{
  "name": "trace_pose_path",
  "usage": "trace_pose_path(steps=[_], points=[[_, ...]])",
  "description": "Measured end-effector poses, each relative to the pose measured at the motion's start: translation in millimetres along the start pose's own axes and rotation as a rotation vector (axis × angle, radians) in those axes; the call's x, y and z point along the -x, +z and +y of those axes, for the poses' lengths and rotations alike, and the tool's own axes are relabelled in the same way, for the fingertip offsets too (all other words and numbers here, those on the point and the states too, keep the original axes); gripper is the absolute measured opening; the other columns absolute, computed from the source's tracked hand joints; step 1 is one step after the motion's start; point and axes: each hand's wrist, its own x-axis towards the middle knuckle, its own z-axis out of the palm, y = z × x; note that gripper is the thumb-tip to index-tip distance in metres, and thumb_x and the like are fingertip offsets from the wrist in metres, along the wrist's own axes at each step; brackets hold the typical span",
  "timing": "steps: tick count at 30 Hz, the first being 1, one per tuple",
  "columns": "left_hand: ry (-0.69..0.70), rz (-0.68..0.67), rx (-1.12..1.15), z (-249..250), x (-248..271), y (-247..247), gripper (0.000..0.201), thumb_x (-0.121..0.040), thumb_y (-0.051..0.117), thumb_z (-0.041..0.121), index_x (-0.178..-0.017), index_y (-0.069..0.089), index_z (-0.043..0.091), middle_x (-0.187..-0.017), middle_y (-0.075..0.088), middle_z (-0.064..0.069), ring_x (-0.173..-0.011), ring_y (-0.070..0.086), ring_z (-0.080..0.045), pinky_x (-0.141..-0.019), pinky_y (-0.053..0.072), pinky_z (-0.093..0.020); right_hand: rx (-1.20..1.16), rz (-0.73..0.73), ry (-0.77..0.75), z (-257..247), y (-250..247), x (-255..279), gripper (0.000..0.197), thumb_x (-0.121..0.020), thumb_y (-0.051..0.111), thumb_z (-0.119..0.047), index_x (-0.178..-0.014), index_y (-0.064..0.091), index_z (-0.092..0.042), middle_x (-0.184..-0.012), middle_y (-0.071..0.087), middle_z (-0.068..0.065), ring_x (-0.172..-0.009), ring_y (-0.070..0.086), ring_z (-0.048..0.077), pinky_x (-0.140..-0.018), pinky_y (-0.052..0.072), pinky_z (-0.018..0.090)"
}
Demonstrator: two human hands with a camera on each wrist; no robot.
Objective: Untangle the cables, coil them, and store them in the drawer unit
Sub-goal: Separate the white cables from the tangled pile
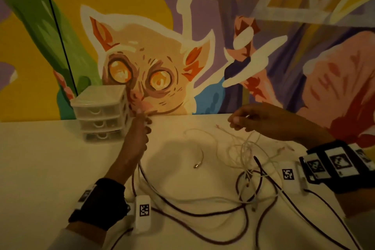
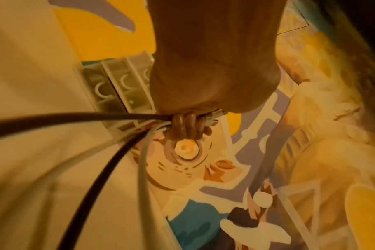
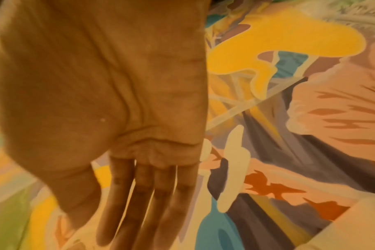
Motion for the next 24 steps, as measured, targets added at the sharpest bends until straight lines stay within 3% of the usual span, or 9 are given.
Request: trace_pose_path(steps=[3,7,10,14,16,19,21,24], points=[[-0.051,-0.085,0.086,-9.1,-0.6,7.7,0.052,-0.106,0.035,0.069,-0.097,0.056,0.022,-0.068,0.043,0.009,-0.049,0.028,-0.006,-0.044,0.023,-0.022,0.061,0.053,-0.038,9.0,28.6,-15.7,0.014,-0.104,0.062,-0.034,-0.107,0.076,-0.035,-0.099,0.078,-0.015,-0.094,0.072,0.000,-0.093,0.060,0.034],[-0.113,-0.218,0.194,-17.5,2.9,9.9,0.057,-0.108,0.029,0.067,-0.101,0.059,0.019,-0.067,0.047,0.008,-0.043,0.028,-0.004,-0.038,0.024,-0.018,0.249,-0.120,-0.190,10.8,82.6,-42.9,0.025,-0.100,0.067,-0.018,-0.118,0.074,-0.034,-0.115,0.069,-0.018,-0.103,0.064,0.000,-0.088,0.053,0.020],[-0.186,-0.284,0.302,-24.0,3.9,9.3,0.059,-0.109,0.026,0.064,-0.100,0.060,0.016,-0.068,0.046,0.005,-0.040,0.027,-0.004,-0.037,0.022,-0.015,0.442,-0.308,-0.251,17.2,115.0,-65.2,0.038,-0.096,0.069,-0.013,-0.128,0.067,-0.033,-0.126,0.060,-0.010,-0.114,0.058,0.010,-0.093,0.050,0.029],[-0.270,-0.362,0.428,-23.1,4.3,4.6,0.075,-0.105,0.020,0.074,-0.096,0.066,0.015,-0.066,0.047,0.004,-0.043,0.026,-0.006,-0.045,0.013,-0.020,0.628,-0.400,-0.188,16.4,124.9,-78.8,0.017,-0.096,0.071,-0.023,-0.112,0.068,-0.030,-0.117,0.062,-0.008,-0.109,0.059,0.016,-0.092,0.051,0.035],[-0.277,-0.356,0.423,-23.7,2.3,1.5,0.061,-0.109,0.026,0.064,-0.091,0.061,0.018,-0.065,0.045,0.005,-0.042,0.025,-0.007,-0.045,0.013,-0.021,0.547,-0.289,-0.185,12.5,113.2,-77.5,0.012,-0.099,0.067,-0.027,-0.104,0.063,-0.037,-0.109,0.066,-0.015,-0.102,0.061,0.011,-0.091,0.053,0.035],[-0.259,-0.322,0.418,-25.3,0.3,1.5,0.037,-0.110,0.039,0.047,-0.091,0.057,0.020,-0.067,0.044,0.005,-0.044,0.025,-0.008,-0.041,0.021,-0.021,0.047,0.138,-0.197,-3.4,91.5,-69.9,0.007,-0.104,0.063,-0.030,-0.104,0.061,-0.036,-0.093,0.074,-0.015,-0.086,0.072,0.006,-0.077,0.059,0.027],[-0.251,-0.284,0.422,-26.2,1.4,3.2,0.034,-0.110,0.041,0.046,-0.094,0.056,0.020,-0.067,0.045,0.005,-0.046,0.024,-0.009,-0.044,0.022,-0.023,-0.349,0.439,-0.184,-21.3,89.1,-60.3,0.006,-0.103,0.064,-0.029,-0.109,0.065,-0.027,-0.088,0.076,-0.004,-0.076,0.076,0.014,-0.066,0.060,0.026],[-0.257,-0.303,0.474,-25.4,4.2,4.6,0.046,-0.108,0.036,0.059,-0.092,0.056,0.020,-0.067,0.045,0.004,-0.046,0.024,-0.010,-0.046,0.021,-0.024,-0.561,0.569,-0.139,-40.6,115.3,-51.5,0.006,-0.102,0.068,-0.025,-0.105,0.064,-0.021,-0.088,0.076,0.001,-0.069,0.075,0.020,-0.056,0.059,0.030]])
